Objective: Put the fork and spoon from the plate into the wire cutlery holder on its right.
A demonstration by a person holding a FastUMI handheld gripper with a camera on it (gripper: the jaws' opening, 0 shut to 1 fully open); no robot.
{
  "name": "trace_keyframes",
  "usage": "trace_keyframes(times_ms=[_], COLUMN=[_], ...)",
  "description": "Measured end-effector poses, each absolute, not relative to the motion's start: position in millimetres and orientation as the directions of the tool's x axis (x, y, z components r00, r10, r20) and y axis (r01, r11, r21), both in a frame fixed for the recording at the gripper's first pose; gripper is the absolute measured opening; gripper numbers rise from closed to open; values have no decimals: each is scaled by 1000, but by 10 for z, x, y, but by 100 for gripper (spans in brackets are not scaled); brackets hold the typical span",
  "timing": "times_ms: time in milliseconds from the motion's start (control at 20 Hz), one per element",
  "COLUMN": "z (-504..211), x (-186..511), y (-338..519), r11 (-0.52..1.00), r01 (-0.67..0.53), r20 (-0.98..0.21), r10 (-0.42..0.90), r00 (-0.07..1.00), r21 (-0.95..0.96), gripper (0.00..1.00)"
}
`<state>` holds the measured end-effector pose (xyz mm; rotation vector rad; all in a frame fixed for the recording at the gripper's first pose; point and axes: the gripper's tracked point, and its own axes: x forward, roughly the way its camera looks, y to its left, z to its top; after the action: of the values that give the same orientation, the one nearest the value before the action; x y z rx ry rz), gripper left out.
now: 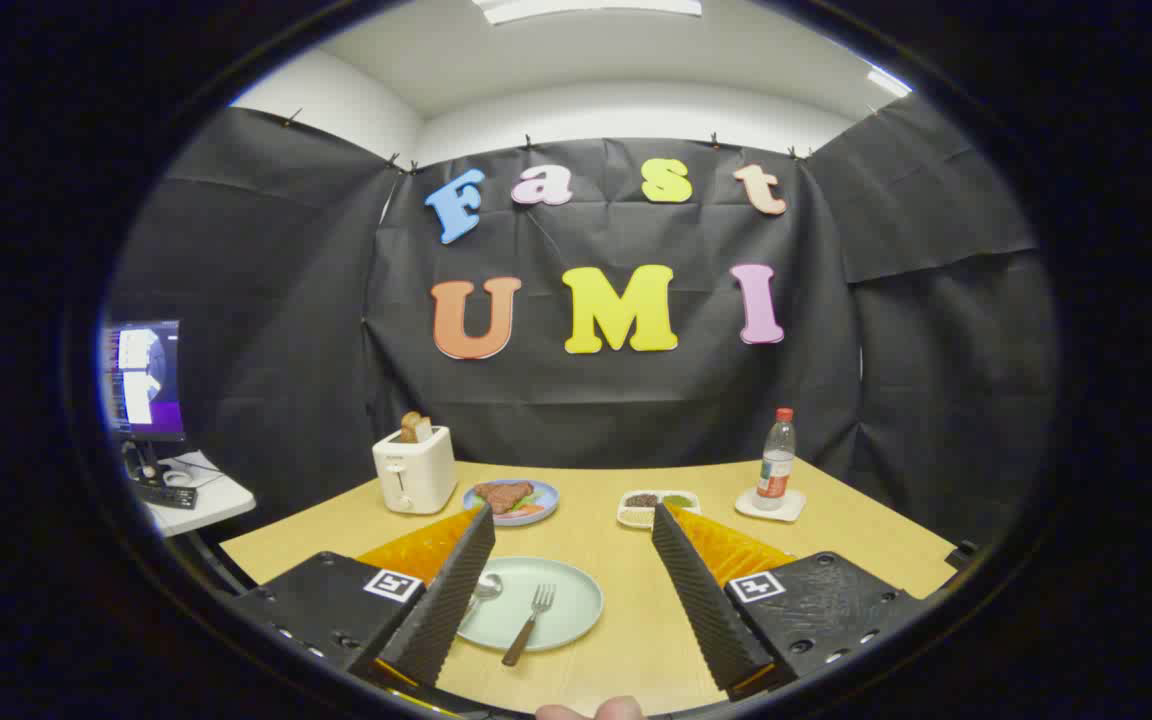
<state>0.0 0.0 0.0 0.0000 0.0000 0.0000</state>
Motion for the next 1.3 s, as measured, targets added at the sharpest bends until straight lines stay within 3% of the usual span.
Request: trace_keyframes(times_ms=[300,1300], z=[149,-364], x=[-62,260], y=[-18,319], r11=[1000,999], r01=[22,-19], r20=[27,-130], r10=[-22,13], r00=[999,991], r21=[7,-45], gripper=[95,95])
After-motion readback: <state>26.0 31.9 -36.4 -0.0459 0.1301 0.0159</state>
